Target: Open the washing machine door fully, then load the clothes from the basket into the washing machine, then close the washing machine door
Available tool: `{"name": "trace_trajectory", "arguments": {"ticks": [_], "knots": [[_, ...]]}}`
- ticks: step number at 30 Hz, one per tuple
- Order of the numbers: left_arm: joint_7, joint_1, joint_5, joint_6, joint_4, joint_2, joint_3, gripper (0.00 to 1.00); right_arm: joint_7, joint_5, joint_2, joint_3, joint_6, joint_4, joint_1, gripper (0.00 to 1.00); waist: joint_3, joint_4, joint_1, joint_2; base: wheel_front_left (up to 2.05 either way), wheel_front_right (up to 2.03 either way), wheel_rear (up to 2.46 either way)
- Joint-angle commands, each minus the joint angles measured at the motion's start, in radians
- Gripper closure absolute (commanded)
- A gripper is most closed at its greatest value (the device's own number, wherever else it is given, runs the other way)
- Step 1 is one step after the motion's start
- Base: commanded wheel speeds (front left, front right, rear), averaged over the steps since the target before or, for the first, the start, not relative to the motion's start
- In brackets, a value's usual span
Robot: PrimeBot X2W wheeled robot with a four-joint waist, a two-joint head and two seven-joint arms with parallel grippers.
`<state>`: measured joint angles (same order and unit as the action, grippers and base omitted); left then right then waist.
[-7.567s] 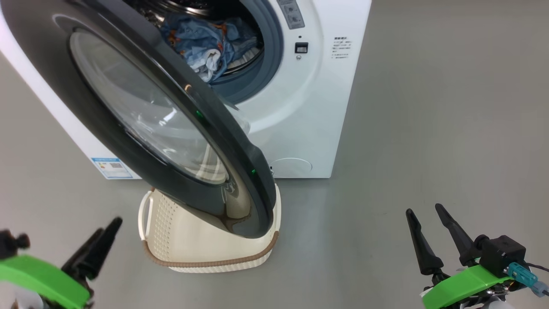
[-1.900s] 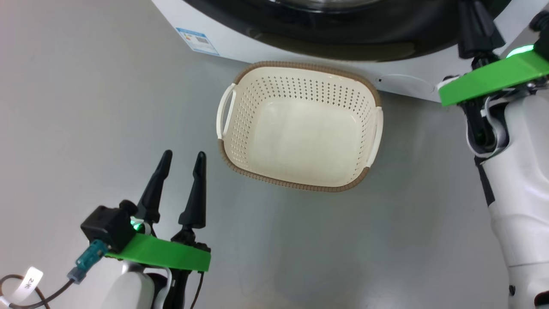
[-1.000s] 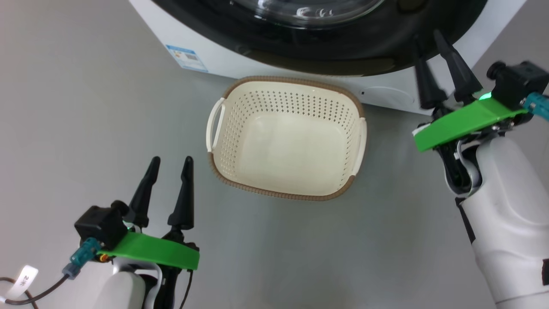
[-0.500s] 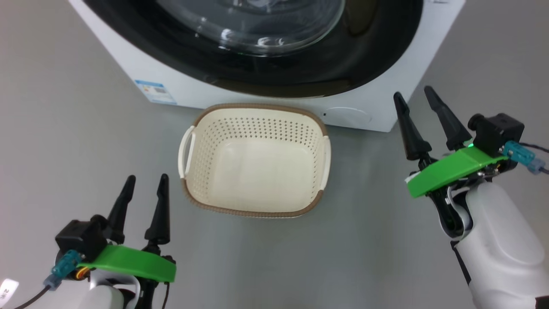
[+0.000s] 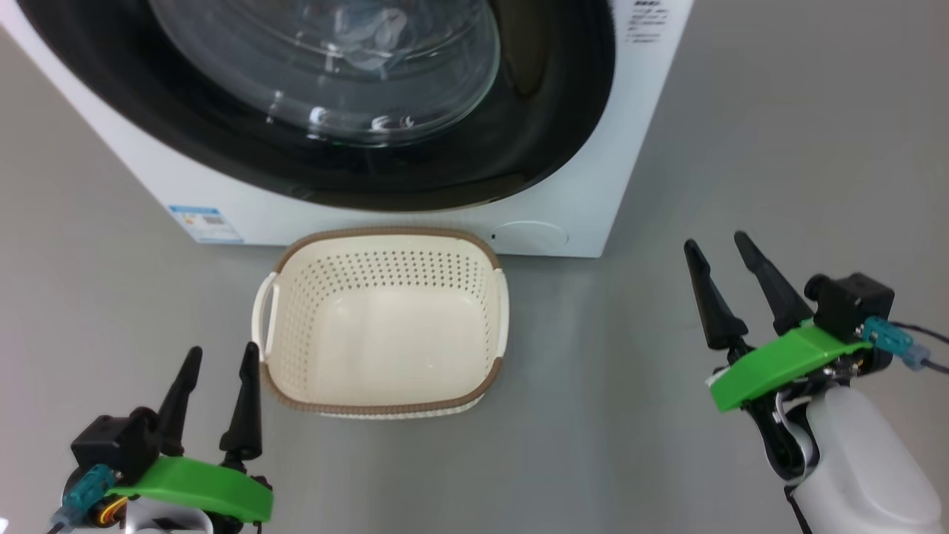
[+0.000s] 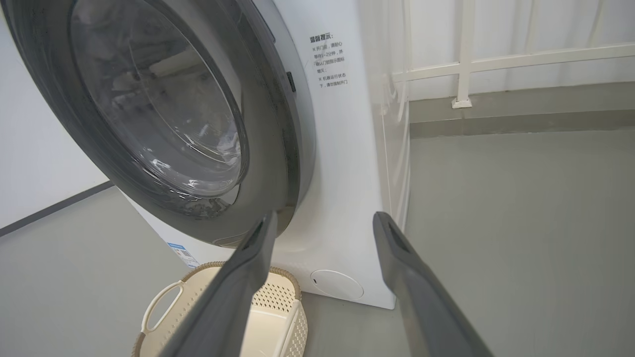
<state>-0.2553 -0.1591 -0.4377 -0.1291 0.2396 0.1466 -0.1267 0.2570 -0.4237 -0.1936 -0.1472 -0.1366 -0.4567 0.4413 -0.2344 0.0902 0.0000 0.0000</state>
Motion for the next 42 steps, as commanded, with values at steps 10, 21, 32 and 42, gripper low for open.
{"name": "trace_trajectory", "arguments": {"ticks": [10, 21, 32, 42], "knots": [[-0.006, 0.039, 0.015, -0.002, -0.006, 0.042, 0.05, 0.0, 0.005, 0.002, 0.004, 0.008, 0.006, 0.034, -0.11, 0.0, 0.071, -0.07, 0.0, 0.0, 0.0, 0.0, 0.0], [-0.006, 0.067, 0.012, -0.002, -0.001, 0.053, 0.054, 0.0, 0.005, 0.005, 0.0, 0.037, 0.006, 0.062, -0.188, 0.0, 0.097, -0.099, 0.0, 0.0, 0.0, 0.0, 0.0], [-0.006, 0.087, 0.013, -0.002, -0.009, 0.048, 0.068, 0.0, 0.005, 0.009, 0.003, 0.059, 0.006, 0.072, -0.221, 0.0, 0.1, -0.112, 0.0, 0.0, 0.0, 0.0, 0.0], [-0.006, 0.089, 0.025, -0.002, -0.008, 0.041, 0.077, 0.0, 0.005, 0.012, 0.008, 0.06, 0.006, 0.079, -0.217, 0.0, 0.097, -0.113, 0.0, 0.0, 0.0, 0.0, 0.0]]}}
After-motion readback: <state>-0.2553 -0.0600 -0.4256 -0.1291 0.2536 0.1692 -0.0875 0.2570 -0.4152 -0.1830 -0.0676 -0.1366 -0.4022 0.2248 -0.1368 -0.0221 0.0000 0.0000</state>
